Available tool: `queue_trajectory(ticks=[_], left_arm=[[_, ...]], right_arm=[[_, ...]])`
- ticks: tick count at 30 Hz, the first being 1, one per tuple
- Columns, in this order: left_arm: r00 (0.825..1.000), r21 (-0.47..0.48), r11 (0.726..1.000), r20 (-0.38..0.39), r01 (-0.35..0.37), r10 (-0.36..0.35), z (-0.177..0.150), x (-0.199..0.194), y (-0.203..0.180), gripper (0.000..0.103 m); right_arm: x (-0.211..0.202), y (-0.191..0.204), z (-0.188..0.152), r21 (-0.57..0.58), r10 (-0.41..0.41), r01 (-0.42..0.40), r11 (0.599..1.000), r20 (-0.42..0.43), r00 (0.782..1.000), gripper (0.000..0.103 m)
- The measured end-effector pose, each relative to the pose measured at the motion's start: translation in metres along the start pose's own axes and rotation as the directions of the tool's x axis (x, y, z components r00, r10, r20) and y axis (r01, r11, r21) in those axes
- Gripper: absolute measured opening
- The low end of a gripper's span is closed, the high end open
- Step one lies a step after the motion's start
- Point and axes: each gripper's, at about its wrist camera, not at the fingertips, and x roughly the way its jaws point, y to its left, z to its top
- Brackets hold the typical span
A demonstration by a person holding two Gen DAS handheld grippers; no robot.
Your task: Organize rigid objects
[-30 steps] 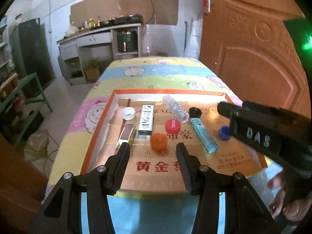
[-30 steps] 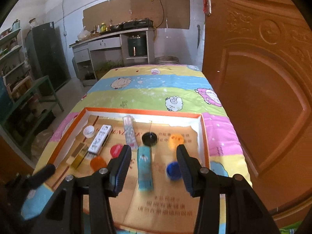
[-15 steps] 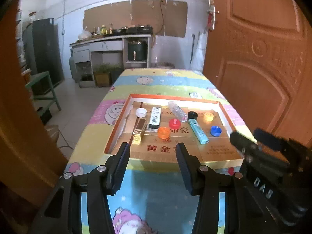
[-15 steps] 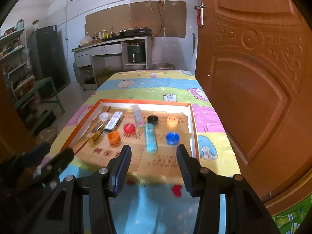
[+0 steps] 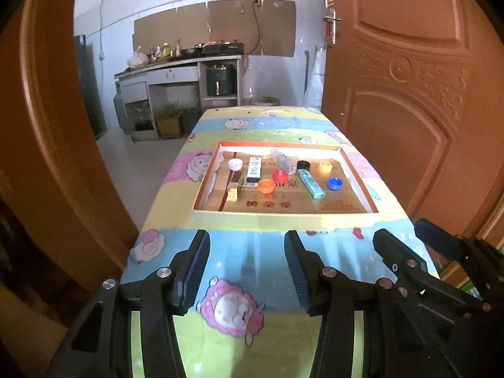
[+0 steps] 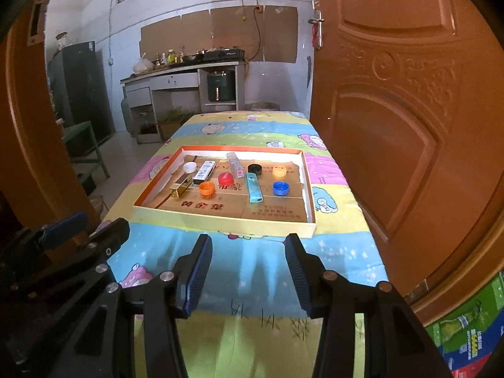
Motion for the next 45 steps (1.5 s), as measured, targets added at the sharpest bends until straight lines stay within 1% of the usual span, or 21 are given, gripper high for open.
queue_trajectory(ticks=[2,8,13,18,29,45], left_arm=[[1.000,-0.006,1.000,-0.004,0.004,-0.004,-0.004,-0.008,0.002,0.051],[0.999,-0.016,0.999,0.012,-0.038,0.038,-0.015,-0.037,0.008,0.051],[0.999,-0.028,0.999,0.030,-0.018,0.018,-0.017,-0.055,0.014,0.051],[0.999,-0.016,1.000,0.046,-0.012,0.013,-0.019,-0.068,0.014,0.051],[0.998,-0.011,1.000,0.060,-0.013,0.014,-0.020,-0.076,0.013,0.051],[0.998,-0.020,1.000,0.056,-0.018,0.019,-0.018,-0.076,0.018,0.051]], right_arm=[[-0.011,0.002,-0.003,0.000,-0.013,0.013,1.000,0.011,1.000,0.048],[-0.039,0.006,-0.011,0.010,-0.044,0.044,0.999,0.041,0.998,0.048],[-0.056,0.010,-0.017,0.035,-0.040,0.038,0.999,0.046,0.998,0.048],[-0.063,0.012,-0.021,0.038,-0.039,0.037,0.999,0.043,0.998,0.048],[-0.078,0.016,-0.025,0.022,-0.049,0.047,0.999,0.059,0.997,0.048],[-0.078,0.017,-0.022,0.024,-0.051,0.050,0.998,0.057,0.997,0.048]])
